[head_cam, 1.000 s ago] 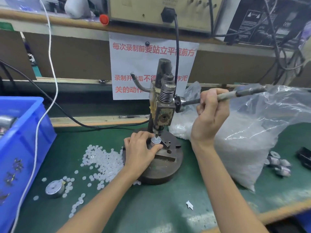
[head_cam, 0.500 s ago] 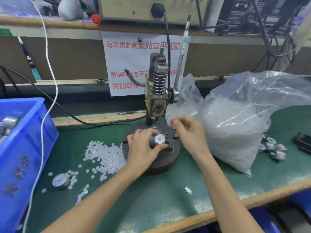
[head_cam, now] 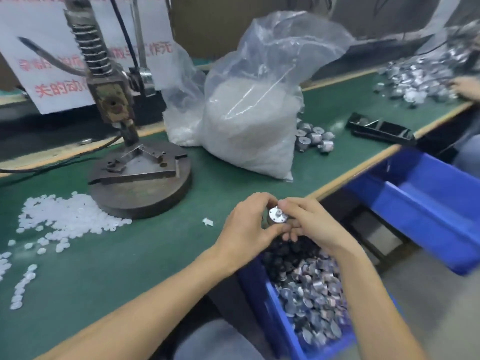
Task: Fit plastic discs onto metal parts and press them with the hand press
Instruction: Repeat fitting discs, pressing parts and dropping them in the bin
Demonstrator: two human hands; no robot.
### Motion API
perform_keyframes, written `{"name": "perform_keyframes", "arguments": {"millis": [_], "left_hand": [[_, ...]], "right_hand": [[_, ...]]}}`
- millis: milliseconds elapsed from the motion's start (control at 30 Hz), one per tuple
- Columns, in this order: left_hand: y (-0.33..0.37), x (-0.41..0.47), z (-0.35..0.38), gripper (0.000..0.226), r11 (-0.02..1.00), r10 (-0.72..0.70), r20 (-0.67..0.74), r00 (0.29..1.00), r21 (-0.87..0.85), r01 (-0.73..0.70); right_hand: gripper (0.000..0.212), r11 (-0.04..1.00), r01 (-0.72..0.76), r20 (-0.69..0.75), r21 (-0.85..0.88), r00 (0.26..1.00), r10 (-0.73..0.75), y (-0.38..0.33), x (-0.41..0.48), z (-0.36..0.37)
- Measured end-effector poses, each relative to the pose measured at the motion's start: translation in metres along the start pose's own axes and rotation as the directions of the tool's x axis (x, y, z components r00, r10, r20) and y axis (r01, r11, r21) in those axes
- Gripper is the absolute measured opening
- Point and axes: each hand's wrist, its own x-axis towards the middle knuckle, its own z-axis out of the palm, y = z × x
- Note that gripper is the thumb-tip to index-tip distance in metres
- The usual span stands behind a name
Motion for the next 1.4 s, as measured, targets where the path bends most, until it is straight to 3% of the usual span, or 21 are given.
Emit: {"name": "perform_keyframes", "arguments": {"millis": [167,267,367,467,633,800,933,1033,1200,1267,1333,1400], "left_hand": [[0.011,-0.018,0.056,0.030,0.993,0.015,0.200,0.980,0.108,-0.037],[0.005,-0.029,0.073,0.027,0.980,-0.065,0.249,0.966,0.200,0.015],[-0.004,-0.036,0.075,0.022,0.968,-0.097,0.246,0.964,0.247,0.035],[-0.007,-0.035,0.071,0.017,0.964,-0.090,0.217,0.972,0.264,0.030],[-0.003,-0.029,0.063,0.014,0.970,-0.049,0.163,0.985,0.242,0.008],[0.006,-0.025,0.048,0.014,0.986,0.034,0.076,0.997,0.158,-0.046],[0.008,-0.013,0.015,0.014,0.994,0.010,-0.110,0.994,0.113,0.003],[0.004,-0.009,-0.024,0.013,0.991,0.000,-0.213,0.977,0.130,0.029],[-0.004,-0.025,-0.112,0.012,0.960,-0.045,-0.347,0.937,0.245,0.137],[-0.007,-0.035,-0.149,0.015,0.865,-0.101,-0.370,0.924,0.427,0.265],[-0.009,-0.046,-0.185,0.024,0.655,-0.230,-0.394,0.890,0.613,0.441],[-0.008,-0.061,-0.218,0.031,0.521,-0.335,-0.419,0.844,0.664,0.537]], "right_hand": [[0.022,0.983,-0.185,-0.062,-0.002,0.981,0.185,0.062,-0.030,-0.038],[0.028,0.911,-0.370,-0.217,-0.184,0.919,0.330,0.115,-0.032,-0.052],[0.034,0.795,-0.503,-0.388,-0.340,0.845,0.368,0.161,-0.029,-0.057],[0.023,0.757,-0.572,-0.516,-0.317,0.773,0.368,0.185,-0.025,-0.054],[0.032,0.797,-0.581,-0.674,-0.166,0.657,0.339,0.187,-0.025,-0.053],[0.028,0.881,-0.423,-0.734,-0.214,0.665,0.141,0.142,-0.028,-0.057],[0.023,0.947,-0.129,-0.728,-0.294,0.673,-0.134,0.071,-0.016,-0.047],[0.020,0.930,0.081,-0.631,-0.359,0.713,-0.305,0.020,0.002,-0.019],[0.022,0.872,0.299,-0.351,-0.387,0.827,-0.439,-0.046,0.041,0.064],[0.026,0.831,0.396,-0.218,-0.391,0.837,-0.501,-0.072,0.052,0.107],[0.026,0.775,0.493,-0.098,-0.396,0.816,-0.569,-0.098,0.060,0.154],[0.023,0.725,0.575,0.033,-0.378,0.792,-0.610,-0.122,0.063,0.203]]}}
